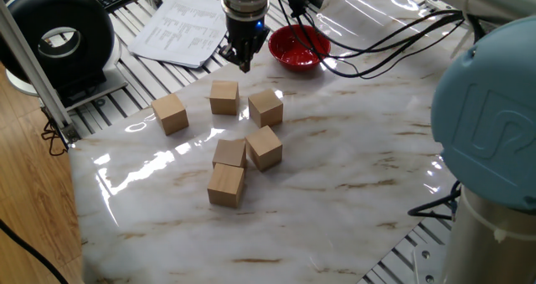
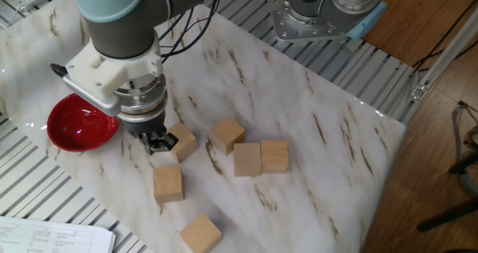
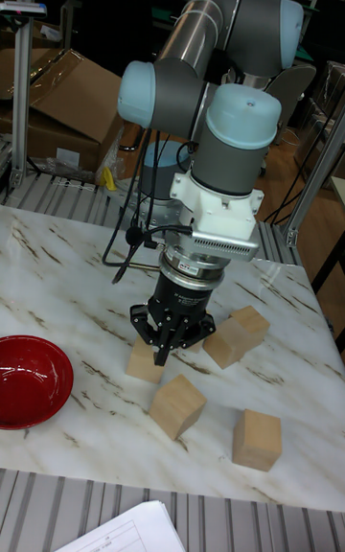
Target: Stack the blocks into a pyramid shape
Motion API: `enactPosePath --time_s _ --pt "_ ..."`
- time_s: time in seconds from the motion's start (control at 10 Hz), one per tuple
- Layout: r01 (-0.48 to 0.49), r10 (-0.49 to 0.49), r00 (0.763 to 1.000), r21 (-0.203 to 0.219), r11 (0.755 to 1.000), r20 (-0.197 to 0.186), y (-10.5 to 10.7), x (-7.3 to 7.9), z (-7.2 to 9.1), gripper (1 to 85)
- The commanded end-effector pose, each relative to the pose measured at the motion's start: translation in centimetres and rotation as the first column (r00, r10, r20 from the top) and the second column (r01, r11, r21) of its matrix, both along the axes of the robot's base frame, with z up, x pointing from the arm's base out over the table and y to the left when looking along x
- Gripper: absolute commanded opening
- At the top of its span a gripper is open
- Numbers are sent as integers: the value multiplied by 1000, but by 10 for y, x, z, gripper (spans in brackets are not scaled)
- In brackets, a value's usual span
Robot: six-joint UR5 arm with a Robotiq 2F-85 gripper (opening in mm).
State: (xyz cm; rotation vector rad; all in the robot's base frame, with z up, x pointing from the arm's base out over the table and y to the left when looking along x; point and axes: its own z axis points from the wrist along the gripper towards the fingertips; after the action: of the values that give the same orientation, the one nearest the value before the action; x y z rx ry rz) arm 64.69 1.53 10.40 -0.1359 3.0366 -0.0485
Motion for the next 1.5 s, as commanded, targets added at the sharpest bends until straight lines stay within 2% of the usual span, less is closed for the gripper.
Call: enactPosePath --time_s 0.0,0.5,0.8,0.9,1.0,1.1,1.2,1.3,1.4 --pt "0 0 1000 -15 1000 13 -5 3 2 13" --pt "-26 26 1000 -22 999 5 -6 4 0 13" --pt "-9 9 1000 1 1000 5 0 18 -8 13" --pt "10 -10 1000 23 1000 -9 4 20 -13 13" --pt "15 -13 998 26 1000 -59 2 10 -22 13" --pt "56 -45 987 68 996 -154 8 -16 -30 13" --pt "135 -96 957 126 983 -273 21 -49 -33 13" --pt "127 -93 944 87 988 -316 8 -62 -32 13" --pt "109 -85 941 54 993 -328 1 -66 -31 13"
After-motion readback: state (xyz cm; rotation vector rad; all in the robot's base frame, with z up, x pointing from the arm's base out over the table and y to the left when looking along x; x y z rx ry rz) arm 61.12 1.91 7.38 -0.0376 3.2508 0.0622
